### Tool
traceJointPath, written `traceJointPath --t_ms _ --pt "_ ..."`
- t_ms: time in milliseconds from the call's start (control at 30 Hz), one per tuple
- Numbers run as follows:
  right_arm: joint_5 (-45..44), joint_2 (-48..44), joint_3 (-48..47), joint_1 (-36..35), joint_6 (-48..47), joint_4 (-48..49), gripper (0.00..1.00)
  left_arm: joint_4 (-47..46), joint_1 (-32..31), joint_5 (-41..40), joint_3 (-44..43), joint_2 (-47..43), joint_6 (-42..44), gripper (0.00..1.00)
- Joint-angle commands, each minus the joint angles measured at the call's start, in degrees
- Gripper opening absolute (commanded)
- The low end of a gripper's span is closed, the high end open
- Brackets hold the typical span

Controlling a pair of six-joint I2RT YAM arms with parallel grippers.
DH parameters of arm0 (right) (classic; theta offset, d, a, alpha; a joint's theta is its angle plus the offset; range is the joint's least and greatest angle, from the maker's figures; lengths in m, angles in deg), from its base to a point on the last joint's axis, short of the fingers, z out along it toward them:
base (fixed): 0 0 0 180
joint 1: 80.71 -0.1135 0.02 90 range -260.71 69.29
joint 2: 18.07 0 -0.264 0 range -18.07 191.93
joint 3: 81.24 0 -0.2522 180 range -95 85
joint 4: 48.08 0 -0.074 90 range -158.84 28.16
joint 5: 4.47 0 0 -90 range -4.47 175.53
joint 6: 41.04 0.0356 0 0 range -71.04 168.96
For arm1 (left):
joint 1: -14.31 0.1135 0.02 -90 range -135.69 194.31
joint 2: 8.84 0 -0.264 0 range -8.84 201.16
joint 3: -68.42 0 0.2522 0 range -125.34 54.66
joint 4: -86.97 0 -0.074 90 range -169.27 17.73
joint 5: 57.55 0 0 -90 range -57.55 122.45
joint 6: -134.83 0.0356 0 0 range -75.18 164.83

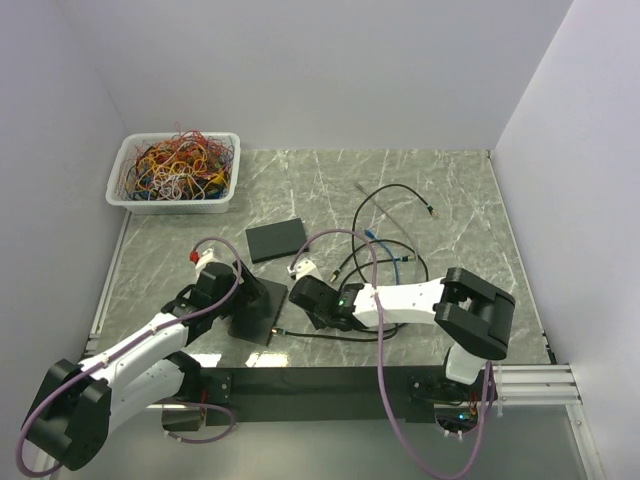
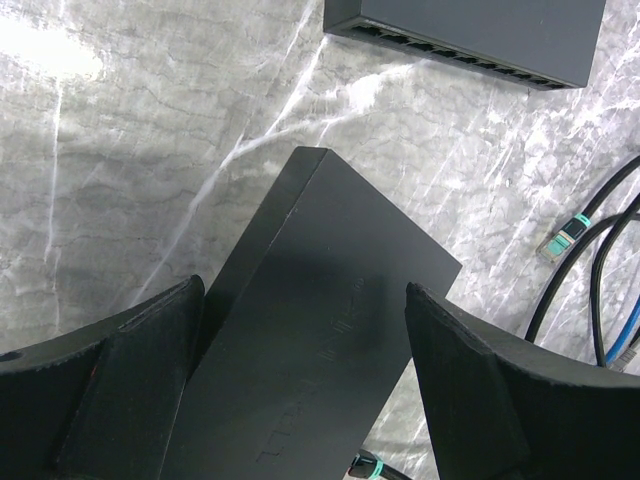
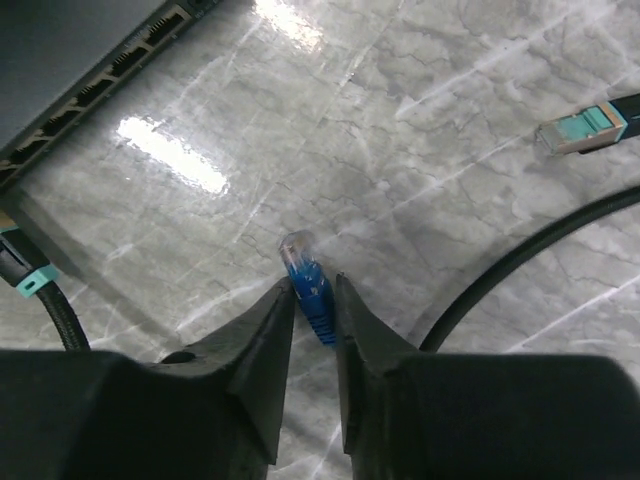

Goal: Insert the plug into the switch port

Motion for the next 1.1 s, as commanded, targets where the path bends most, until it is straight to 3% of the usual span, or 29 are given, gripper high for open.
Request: traceJointPath --t_ms 0,233,433,600,767,967,1067 --pt "1.74 -0.38 2.94 0.08 1.10 1.82 0.28 -1.03 0.06 0.96 0.47 0.64 -0.20 0.88" --pt "2.18 -2.40 3.12 0.60 0.66 3.49 0.07 0.47 0.06 0.43 -2.34 1.35 2.08 0.88" --pt "4.37 -7.49 1.80 1.65 -1.18 7.44 0.04 0.29 0.06 0.78 -6.12 0.38 4.28 0.87" --pt "15.58 -14.42 5.13 7.71 -1.63 17.35 0.00 -0.49 0.06 2.45 -10.51 -1.99 7.88 0.85" --pt "29.85 -19.97 10.15 14.92 -1.71 26.95 0.00 -9.77 0.06 8.94 -11.14 -5.06 9.91 0.80" --pt "42.33 -20.68 9.36 15.54 -3.03 31.61 0.00 -24.48 -0.03 21.68 -7.27 -5.25 7.98 0.75" --pt "45.33 -20.16 9.27 15.72 -2.07 34.08 0.00 -29.67 -0.64 23.98 -6.39 -4.19 6.92 0.70"
